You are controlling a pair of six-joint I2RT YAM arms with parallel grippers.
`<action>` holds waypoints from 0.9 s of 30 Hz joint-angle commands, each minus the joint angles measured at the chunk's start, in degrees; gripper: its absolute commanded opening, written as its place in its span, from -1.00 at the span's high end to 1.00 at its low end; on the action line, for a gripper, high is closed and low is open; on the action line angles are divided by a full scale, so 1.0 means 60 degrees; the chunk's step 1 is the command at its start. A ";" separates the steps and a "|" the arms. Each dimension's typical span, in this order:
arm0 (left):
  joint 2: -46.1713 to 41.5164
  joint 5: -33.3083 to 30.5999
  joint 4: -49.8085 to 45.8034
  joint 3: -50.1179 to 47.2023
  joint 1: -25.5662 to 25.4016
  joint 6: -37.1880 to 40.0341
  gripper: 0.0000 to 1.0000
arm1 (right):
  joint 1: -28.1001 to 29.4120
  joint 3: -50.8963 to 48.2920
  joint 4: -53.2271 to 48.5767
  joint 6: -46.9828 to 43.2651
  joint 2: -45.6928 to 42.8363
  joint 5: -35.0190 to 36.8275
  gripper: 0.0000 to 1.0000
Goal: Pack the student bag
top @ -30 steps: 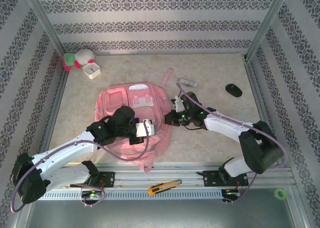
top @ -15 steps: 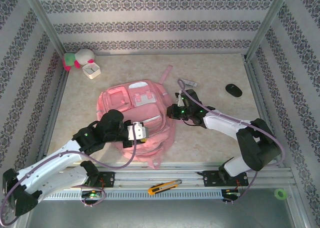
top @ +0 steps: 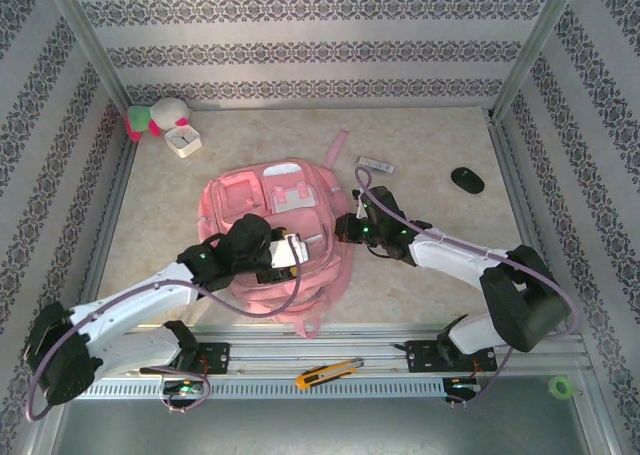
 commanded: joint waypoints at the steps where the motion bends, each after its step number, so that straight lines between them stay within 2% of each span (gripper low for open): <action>1: 0.0650 -0.0409 0.1047 0.0215 0.0137 0.0224 -0.18 | 0.0115 -0.0083 0.0482 0.0193 -0.0320 0.0346 1.00; 3: 0.0792 -0.0178 0.1130 0.0339 0.0289 0.0064 0.69 | 0.0116 -0.0223 0.0445 0.0317 -0.0508 0.0448 1.00; 4: 0.0682 0.0283 0.0977 0.0387 0.0460 0.0059 0.83 | 0.0115 -0.0332 0.0441 0.0416 -0.0619 0.0561 1.00; 6: 0.0334 0.1672 0.0501 0.0467 0.1049 0.0072 0.99 | 0.0054 -0.0595 0.0385 0.0642 -0.0907 0.0844 1.00; 9: -0.0158 0.3217 -0.0853 0.0698 0.1688 0.0716 1.00 | -0.0219 -0.0922 0.0474 0.0770 -0.1089 0.0799 1.00; 12: -0.0556 0.3631 -0.2073 0.0768 0.1851 0.1394 1.00 | -0.0557 -0.1051 0.0646 0.0653 -0.1009 0.0487 1.00; 13: -0.0731 0.3626 -0.1976 0.0638 0.1867 0.1400 1.00 | -0.0649 -0.1014 0.0683 0.0502 -0.0942 0.0290 0.88; 14: -0.0955 0.3631 -0.1813 0.0493 0.1934 0.1283 1.00 | -0.0742 -0.0922 0.0659 0.0210 -0.0890 0.0043 0.67; 17: -0.1232 0.4076 -0.1574 0.0371 0.2365 0.0988 1.00 | -0.0755 -0.0703 0.0439 -0.1201 -0.1129 -0.0401 0.20; 22: -0.1566 0.4812 -0.1323 0.0325 0.2665 0.0932 1.00 | -0.0675 -0.0886 0.0251 -0.4336 -0.2681 -0.0604 0.15; 24: -0.1643 0.5041 -0.1326 0.0261 0.2745 0.1214 1.00 | -0.0675 -0.0914 0.0226 -0.5020 -0.2954 -0.0764 0.10; 27: -0.1727 0.5203 -0.1167 0.0145 0.2829 0.1287 1.00 | -0.0661 -0.0993 0.0289 -0.6872 -0.3510 -0.1509 -0.03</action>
